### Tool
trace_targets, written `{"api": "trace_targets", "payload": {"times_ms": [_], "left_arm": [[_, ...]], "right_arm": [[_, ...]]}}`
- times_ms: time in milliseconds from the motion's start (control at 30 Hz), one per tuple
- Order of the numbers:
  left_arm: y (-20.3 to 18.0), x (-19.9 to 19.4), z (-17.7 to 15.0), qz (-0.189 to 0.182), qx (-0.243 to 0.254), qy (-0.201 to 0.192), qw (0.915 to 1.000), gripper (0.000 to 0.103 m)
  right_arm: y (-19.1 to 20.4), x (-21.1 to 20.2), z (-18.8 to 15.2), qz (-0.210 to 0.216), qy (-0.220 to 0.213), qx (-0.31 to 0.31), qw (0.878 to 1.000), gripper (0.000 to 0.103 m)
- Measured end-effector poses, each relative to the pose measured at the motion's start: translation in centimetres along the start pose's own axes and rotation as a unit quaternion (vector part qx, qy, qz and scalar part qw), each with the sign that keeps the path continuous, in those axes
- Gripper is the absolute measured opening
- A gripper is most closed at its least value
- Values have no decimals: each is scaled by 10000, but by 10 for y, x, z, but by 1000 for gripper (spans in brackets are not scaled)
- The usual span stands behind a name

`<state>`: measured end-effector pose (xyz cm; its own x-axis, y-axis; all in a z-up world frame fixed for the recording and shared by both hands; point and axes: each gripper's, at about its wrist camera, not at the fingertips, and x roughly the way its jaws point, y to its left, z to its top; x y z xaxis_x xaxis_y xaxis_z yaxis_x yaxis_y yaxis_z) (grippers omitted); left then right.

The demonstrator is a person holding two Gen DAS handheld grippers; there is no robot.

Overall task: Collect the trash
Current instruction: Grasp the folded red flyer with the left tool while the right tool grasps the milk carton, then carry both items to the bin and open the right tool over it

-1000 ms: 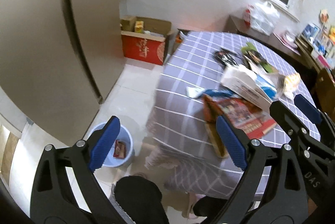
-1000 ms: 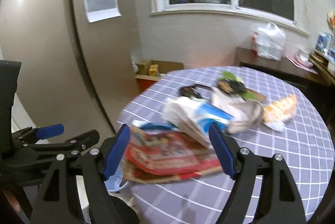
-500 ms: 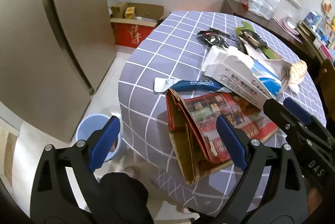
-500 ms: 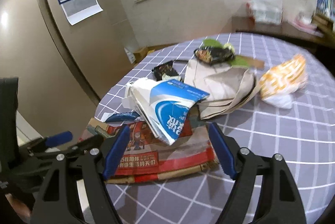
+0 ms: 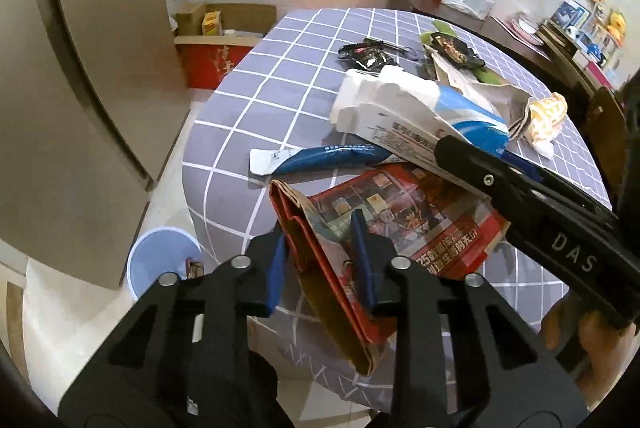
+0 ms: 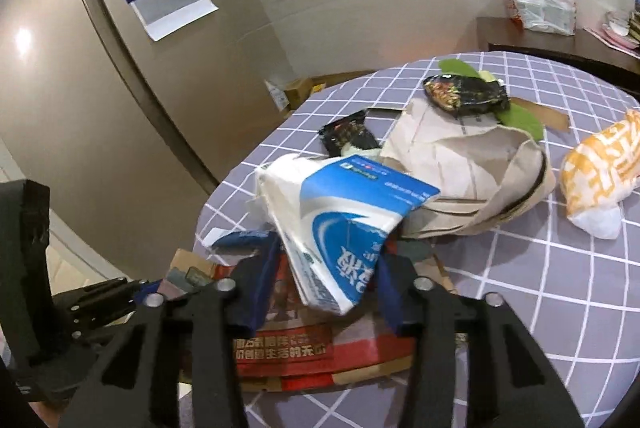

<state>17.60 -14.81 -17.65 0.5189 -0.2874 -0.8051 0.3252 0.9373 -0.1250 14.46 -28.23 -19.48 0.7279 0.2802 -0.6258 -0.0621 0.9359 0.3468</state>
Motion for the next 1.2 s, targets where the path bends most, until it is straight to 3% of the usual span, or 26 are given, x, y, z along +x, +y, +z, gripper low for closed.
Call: {"api": "trace_targets", "payload": {"times_ms": [67,100,133,533,700,967,1200], "left_arm": [[2,-3,-1,-45,-8,-35,10000,23],[3,-5,-1,-66,10,-69,10000,13],[4,-9,-2,-114,-17,-122,9999,12],[31,-58,-6,-333,-362,-658,9966,9],[55,-83,-11,-272,-527,-895,9942,9],[137,-109,-24,296,-1048,-1069,9883,9],[227,-111,-39,956,-1610,-977,9774,9]], "right_arm": [[3,-4,-1,7,-32,-20,10000,36],[5,-6,-2,-38,-57,-26,10000,34],[7,-9,-3,-88,-100,-54,9999,33],[51,-71,-5,-324,-956,-356,9943,31],[80,-82,-3,-243,-1032,-575,9927,31],[149,-51,-6,189,-841,-973,9915,31],[218,14,-9,656,-379,-1277,9889,31]]}}
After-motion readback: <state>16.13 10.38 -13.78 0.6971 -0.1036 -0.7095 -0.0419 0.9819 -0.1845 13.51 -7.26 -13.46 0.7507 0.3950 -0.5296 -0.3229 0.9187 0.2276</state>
